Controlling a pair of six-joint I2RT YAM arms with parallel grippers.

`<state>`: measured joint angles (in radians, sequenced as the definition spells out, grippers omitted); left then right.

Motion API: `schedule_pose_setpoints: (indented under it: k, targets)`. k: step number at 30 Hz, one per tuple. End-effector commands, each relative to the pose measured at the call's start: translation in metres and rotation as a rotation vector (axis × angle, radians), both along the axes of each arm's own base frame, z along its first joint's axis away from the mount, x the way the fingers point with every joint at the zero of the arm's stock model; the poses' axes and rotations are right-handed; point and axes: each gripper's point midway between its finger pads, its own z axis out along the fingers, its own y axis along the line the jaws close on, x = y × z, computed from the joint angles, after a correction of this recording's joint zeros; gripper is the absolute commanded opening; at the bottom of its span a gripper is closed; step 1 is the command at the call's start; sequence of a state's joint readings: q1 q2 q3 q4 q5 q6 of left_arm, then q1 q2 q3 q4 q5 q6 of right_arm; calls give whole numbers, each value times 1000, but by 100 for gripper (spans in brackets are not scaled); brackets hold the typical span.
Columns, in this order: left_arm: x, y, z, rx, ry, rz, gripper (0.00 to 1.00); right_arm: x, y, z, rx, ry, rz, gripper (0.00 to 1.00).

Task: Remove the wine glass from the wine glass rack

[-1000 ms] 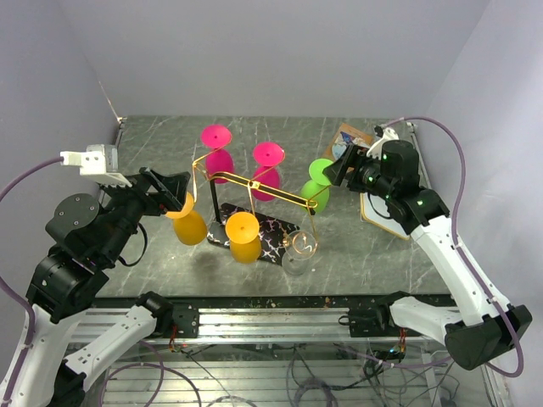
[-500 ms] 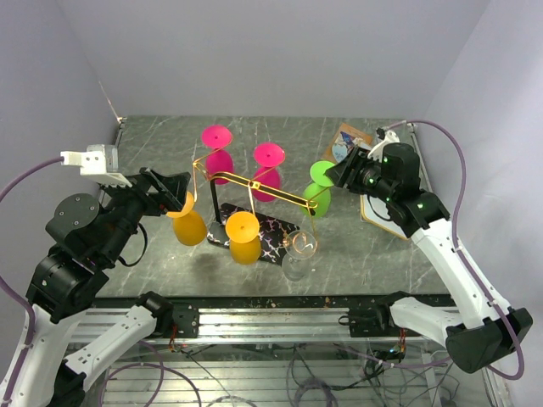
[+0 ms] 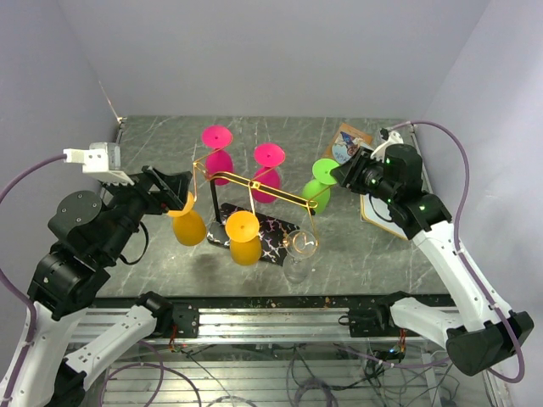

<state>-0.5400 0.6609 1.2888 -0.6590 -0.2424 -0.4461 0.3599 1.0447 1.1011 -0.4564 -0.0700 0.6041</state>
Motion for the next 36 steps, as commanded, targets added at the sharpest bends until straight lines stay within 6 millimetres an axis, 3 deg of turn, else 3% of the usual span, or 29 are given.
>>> schedule_pose_setpoints:
  k: [1, 11, 15, 19, 26, 30, 36]
  targets:
    - [-2, -1, 11, -21, -15, -12, 99, -5, -12, -14, -48, 40, -31, 37]
    - [-2, -3, 12, -23, -13, -16, 99, -8, -14, -15, -49, 43, -30, 22]
    - [-2, -2, 13, -25, -15, -15, 99, -8, -14, -15, -51, 45, -33, 21]
    - [-2, -2, 13, -24, -12, -16, 99, -9, -18, -6, -73, 27, -32, 25]
    - [-2, -5, 13, -22, -14, -26, 99, -12, -28, 30, -218, -86, 32, 48]
    - [-1, -6, 11, -18, -11, -30, 99, -14, -29, 45, -336, -147, 122, 56]
    - [-1, -5, 12, -12, -14, -28, 99, -23, -14, 72, -419, -261, 277, 62]
